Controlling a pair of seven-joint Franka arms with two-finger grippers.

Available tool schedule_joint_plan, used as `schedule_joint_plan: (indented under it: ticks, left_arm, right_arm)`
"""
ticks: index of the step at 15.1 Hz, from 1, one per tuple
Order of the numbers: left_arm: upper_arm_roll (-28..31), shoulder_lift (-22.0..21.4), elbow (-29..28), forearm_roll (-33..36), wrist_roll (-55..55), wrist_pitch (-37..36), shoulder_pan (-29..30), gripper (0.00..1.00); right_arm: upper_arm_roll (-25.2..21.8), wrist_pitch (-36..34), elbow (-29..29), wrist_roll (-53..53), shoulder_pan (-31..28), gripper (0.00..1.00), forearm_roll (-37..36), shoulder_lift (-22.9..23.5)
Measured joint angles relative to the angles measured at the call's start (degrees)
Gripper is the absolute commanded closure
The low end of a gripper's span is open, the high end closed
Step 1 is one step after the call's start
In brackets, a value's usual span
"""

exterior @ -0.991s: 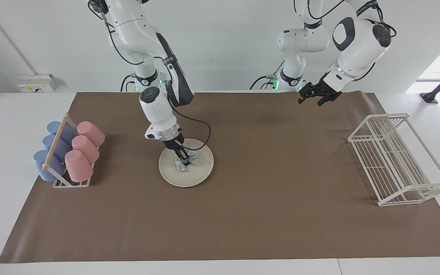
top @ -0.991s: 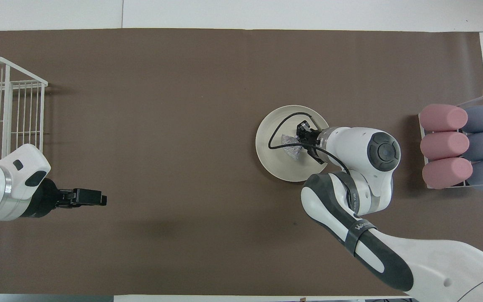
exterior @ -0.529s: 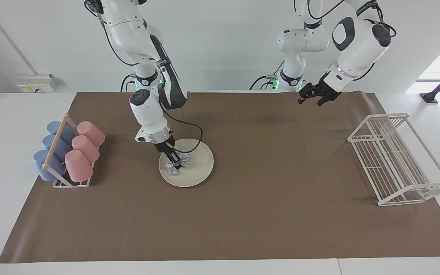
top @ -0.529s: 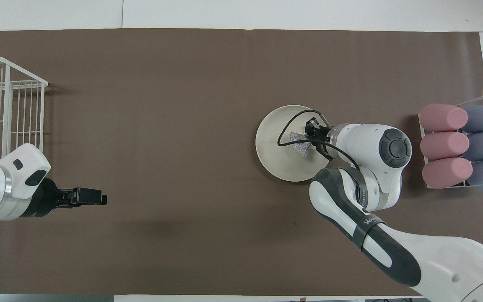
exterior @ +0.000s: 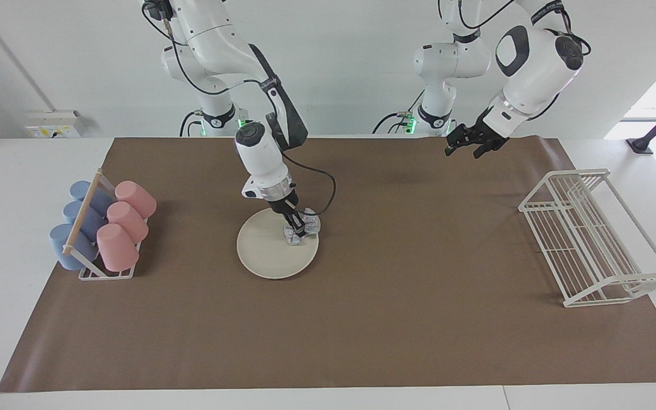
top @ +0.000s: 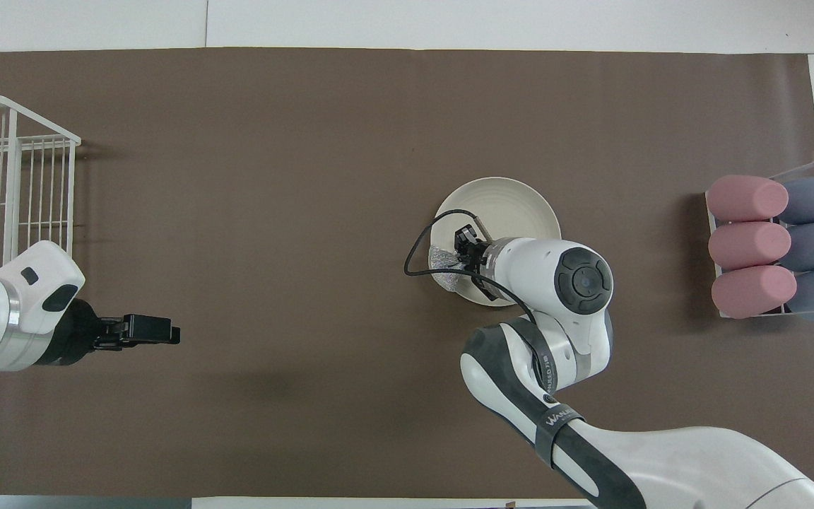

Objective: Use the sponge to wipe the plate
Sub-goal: 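Rub the sponge around the plate surface with the right gripper, then carry the sponge off the plate toward the left gripper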

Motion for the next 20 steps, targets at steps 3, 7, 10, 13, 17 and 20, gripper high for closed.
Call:
schedule_joint_plan:
  ticks: [3, 7, 10, 13, 17, 20]
  left_arm:
    - [0.0, 0.0, 0.0, 0.0, 0.0, 0.0, 0.0, 0.00]
    - [0.0, 0.0, 0.0, 0.0, -0.3, 0.0, 0.0, 0.00]
    - [0.0, 0.0, 0.0, -5.0, -1.9, 0.1, 0.0, 0.00]
    - [-0.1, 0.0, 0.0, -17.6, -2.2, 0.1, 0.0, 0.00]
    - [-0.3, 0.0, 0.0, -34.8, -2.3, 0.1, -0.1, 0.00]
    - [-0.3, 0.0, 0.0, -45.5, -2.3, 0.0, -0.1, 0.00]
  right_arm:
    - [-0.1, -4.2, 2.5, 4.7, 0.0, 0.98, 0.0, -0.5]
    - [-0.1, -21.9, 10.6, 12.0, 0.0, 0.98, -0.1, -6.6]
    - [-0.1, -41.0, 20.3, 17.9, 0.0, 0.90, -2.8, -12.5]
    - [0.0, -54.8, 30.9, 25.0, 0.1, 1.00, -4.1, -14.8]
    - [0.5, -60.6, 36.1, 35.2, 5.7, 0.90, -5.7, -14.3]
    - [0.8, -59.5, 35.9, 37.2, 7.9, 1.00, -6.0, -13.4]
